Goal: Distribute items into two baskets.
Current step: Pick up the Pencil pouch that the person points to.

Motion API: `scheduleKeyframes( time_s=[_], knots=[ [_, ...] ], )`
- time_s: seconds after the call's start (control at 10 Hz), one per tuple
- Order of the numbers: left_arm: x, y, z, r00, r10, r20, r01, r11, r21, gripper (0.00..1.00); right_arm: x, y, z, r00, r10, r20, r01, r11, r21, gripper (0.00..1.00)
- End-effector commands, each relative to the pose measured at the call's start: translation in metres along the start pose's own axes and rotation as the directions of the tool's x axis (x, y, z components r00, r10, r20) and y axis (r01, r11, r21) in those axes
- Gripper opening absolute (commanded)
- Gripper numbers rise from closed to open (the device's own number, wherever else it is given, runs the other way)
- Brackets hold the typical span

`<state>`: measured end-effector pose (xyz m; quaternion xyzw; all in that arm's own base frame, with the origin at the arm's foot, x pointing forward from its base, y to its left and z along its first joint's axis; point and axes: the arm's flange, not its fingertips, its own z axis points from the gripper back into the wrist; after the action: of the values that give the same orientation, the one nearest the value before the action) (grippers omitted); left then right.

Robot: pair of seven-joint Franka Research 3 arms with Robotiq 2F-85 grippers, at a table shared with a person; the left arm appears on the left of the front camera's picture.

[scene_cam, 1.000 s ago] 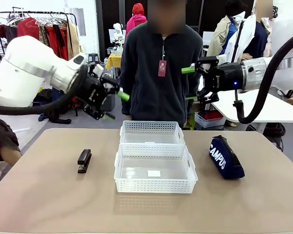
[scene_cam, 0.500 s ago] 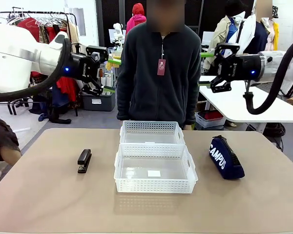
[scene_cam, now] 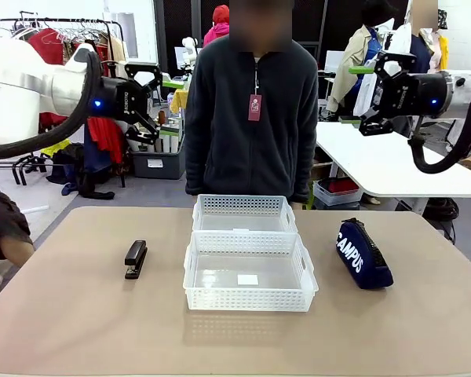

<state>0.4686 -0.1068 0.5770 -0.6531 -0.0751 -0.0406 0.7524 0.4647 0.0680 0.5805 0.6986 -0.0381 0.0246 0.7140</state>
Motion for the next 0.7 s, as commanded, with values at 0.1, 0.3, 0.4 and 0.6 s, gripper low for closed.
scheduleKeyframes(
  time_s=[0.1, 0.3, 0.4, 0.6],
  knots=[
    [0.007, -0.009, 0.007, 0.999, -0.033, 0.013, 0.034, 0.998, -0.045, 1.0, 0.007, 0.008, 0.014, 0.999, -0.034, -0.002, 0.034, 0.999, 0.011, 1.0],
    [0.009, -0.017, 0.008, 0.999, -0.045, 0.008, 0.046, 0.997, -0.064, 1.0, 0.011, 0.007, 0.019, 0.999, -0.031, 0.015, 0.031, 0.999, 0.011, 1.0],
    [0.008, -0.017, 0.008, 0.999, -0.045, 0.008, 0.046, 0.997, -0.06, 1.0, 0.012, 0.008, 0.02, 1.0, -0.027, 0.014, 0.027, 1.0, 0.006, 1.0],
    [0.006, -0.017, 0.007, 1.0, -0.028, 0.011, 0.028, 0.999, -0.033, 1.0, 0.005, 0.0, 0.018, 0.999, -0.019, 0.027, 0.019, 1.0, 0.006, 1.0]
  ],
)
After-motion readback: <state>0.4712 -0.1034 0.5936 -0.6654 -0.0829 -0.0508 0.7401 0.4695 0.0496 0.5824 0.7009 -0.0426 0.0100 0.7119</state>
